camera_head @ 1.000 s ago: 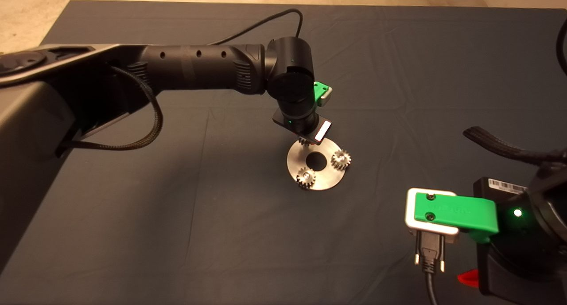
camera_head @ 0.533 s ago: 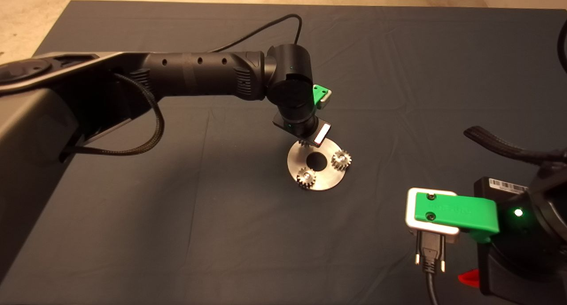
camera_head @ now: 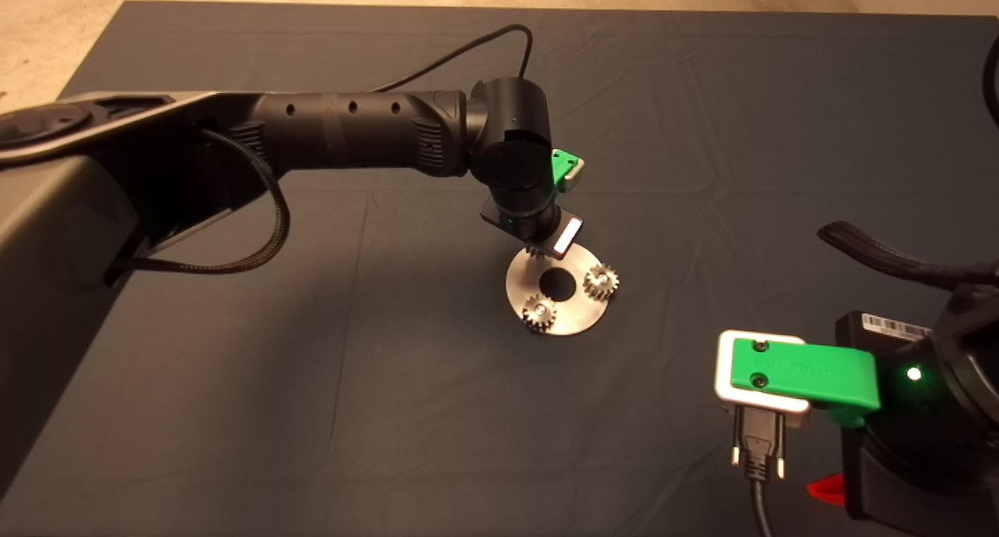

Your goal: Install three planetary gears onto the carrier pins

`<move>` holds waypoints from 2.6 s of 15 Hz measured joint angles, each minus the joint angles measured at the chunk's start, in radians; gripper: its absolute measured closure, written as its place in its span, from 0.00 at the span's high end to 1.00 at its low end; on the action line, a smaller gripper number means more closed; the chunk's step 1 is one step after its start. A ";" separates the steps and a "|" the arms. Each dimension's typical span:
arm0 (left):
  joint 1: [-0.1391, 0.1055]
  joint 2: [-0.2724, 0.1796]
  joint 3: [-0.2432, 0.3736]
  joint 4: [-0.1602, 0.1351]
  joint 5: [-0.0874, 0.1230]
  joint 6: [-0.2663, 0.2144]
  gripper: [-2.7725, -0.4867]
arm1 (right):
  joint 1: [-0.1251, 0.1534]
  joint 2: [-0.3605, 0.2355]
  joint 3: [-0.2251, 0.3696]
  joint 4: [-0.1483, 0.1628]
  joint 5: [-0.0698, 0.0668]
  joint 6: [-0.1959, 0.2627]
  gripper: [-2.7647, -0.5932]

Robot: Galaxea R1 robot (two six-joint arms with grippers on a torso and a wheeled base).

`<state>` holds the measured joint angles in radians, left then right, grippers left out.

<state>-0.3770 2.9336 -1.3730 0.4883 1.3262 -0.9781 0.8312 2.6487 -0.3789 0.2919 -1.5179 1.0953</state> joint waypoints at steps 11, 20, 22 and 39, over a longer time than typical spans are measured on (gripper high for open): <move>0.007 0.000 -0.008 -0.044 0.027 0.050 0.30 | 0.000 0.000 0.000 0.001 0.000 0.000 0.40; -0.080 0.000 -0.033 -0.182 0.065 0.143 0.36 | 0.000 0.000 0.000 0.001 0.003 0.000 0.40; -0.115 0.000 -0.040 -0.217 0.116 0.165 0.36 | 0.000 0.000 0.000 0.001 0.003 0.000 0.40; -0.308 -0.156 0.666 -0.340 0.201 -0.151 0.36 | -0.064 0.002 -0.026 0.000 -0.013 0.007 0.40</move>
<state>-0.6853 2.7781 -0.7066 0.1485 1.5272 -1.1291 0.7667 2.6511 -0.4049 0.2919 -1.5309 1.1021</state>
